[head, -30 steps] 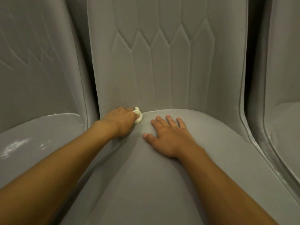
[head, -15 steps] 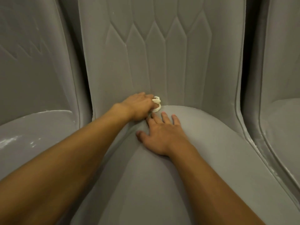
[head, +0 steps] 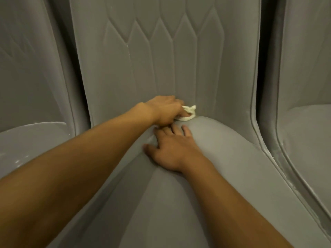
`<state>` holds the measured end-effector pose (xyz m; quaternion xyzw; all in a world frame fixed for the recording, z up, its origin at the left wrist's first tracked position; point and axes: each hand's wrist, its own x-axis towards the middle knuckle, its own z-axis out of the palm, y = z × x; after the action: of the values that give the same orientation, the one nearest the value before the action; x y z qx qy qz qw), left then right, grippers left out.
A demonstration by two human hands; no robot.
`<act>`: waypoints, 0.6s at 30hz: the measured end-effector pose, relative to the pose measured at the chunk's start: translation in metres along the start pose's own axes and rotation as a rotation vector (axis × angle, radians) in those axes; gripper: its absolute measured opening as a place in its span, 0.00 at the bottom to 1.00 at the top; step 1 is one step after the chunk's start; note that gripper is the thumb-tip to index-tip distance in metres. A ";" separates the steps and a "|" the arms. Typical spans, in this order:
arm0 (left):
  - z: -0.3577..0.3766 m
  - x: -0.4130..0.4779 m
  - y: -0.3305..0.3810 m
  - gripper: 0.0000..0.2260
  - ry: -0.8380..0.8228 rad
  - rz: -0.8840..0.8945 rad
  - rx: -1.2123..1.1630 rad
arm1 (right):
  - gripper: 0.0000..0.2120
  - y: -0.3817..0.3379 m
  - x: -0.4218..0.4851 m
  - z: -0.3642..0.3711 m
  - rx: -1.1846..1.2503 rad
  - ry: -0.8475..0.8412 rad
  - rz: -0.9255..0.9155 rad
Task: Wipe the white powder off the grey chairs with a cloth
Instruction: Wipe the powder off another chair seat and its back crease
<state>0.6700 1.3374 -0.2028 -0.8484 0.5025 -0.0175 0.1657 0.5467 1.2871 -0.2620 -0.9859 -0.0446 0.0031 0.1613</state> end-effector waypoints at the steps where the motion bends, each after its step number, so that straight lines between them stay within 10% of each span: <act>1: 0.003 -0.010 -0.006 0.19 -0.028 -0.060 -0.002 | 0.35 0.000 0.001 0.002 0.012 0.000 -0.001; 8: 0.024 -0.085 -0.018 0.19 -0.191 -0.481 0.087 | 0.35 0.000 -0.002 0.000 0.005 -0.043 0.023; 18: 0.003 -0.090 -0.015 0.17 -0.236 -0.498 -0.025 | 0.35 -0.001 0.000 -0.001 0.016 -0.023 0.034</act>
<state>0.6390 1.4220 -0.1891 -0.9439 0.2560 0.0478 0.2031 0.5464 1.2874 -0.2606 -0.9851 -0.0296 0.0177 0.1686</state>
